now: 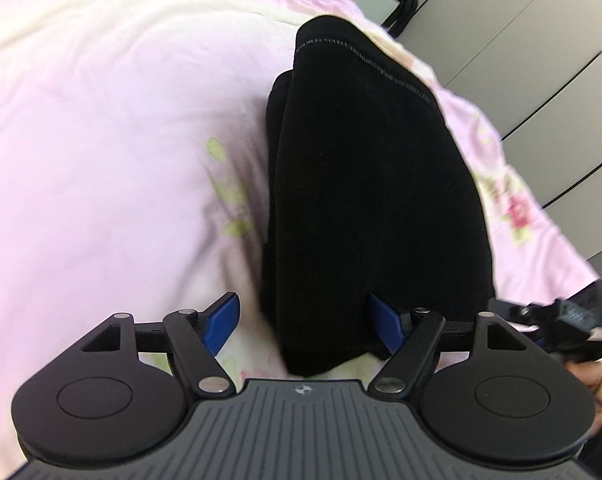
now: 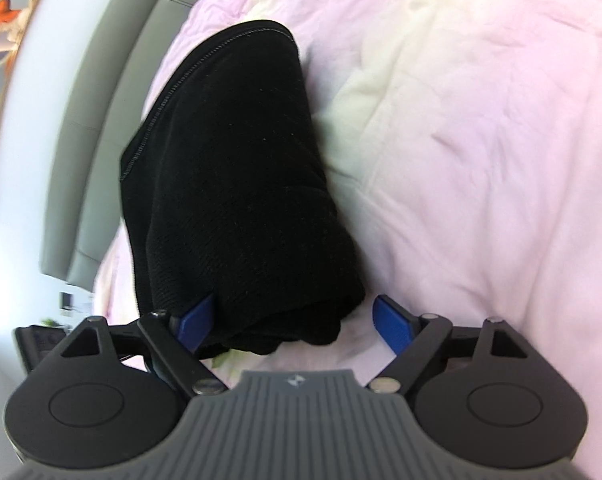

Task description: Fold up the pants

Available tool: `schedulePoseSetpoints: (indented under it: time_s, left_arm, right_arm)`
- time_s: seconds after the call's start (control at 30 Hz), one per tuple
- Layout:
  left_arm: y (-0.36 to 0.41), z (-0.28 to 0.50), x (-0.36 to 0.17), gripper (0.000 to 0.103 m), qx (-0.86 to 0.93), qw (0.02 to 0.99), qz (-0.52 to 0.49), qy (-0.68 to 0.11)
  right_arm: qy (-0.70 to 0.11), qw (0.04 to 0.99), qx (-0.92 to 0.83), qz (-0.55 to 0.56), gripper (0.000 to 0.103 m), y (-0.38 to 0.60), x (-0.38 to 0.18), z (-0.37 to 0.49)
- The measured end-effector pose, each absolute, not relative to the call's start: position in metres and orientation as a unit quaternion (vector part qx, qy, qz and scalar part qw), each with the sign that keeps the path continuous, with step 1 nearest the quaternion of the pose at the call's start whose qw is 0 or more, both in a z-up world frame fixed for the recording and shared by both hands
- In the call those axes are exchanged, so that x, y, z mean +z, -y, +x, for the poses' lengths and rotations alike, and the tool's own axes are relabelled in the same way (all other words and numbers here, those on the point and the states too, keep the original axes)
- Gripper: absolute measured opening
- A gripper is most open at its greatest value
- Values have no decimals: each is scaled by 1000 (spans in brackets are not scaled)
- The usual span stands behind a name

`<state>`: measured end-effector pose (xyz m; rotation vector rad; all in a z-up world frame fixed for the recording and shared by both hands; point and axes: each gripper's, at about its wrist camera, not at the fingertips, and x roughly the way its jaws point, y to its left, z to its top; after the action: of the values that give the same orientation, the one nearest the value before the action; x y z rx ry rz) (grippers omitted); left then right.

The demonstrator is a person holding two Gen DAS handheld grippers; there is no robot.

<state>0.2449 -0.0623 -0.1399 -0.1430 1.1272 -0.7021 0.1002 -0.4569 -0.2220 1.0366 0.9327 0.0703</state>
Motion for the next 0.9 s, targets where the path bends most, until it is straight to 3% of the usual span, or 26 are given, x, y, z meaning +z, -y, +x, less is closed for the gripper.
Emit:
schedulePoseSetpoints:
  time_s: [0.07,0.13,0.2,0.23,0.5,0.67,0.9]
  left_arm:
    - [68,241,-136,87,-310,791,-46,-526]
    - [75,240,-132,87,-296,794,-31,-530]
    - [87,236,-137,64,-266,796,15,-543]
    - [87,230,-135,63,-257,799,32,-543]
    - [75,171,-75,89,-243,834,6,-495]
    - [83,138,-33,96,-240,858,27,-453]
    - [88,104,0,100,-222,877,69,-420]
  right_arm:
    - [-445,765,21,464,80,451,-215,105]
    - [-486,771,0,411,62,435,-208,108]
    - [-504,784,-11,363,58,422,-197,109]
    - [-503,790,-10,352,59,417,-189,108]
    - [-437,866,-32,241,83,363,-90,95]
    - [-392,894,-57,211,95,329,-47,74]
    - [-360,910,-87,185,98,293,-5,32]
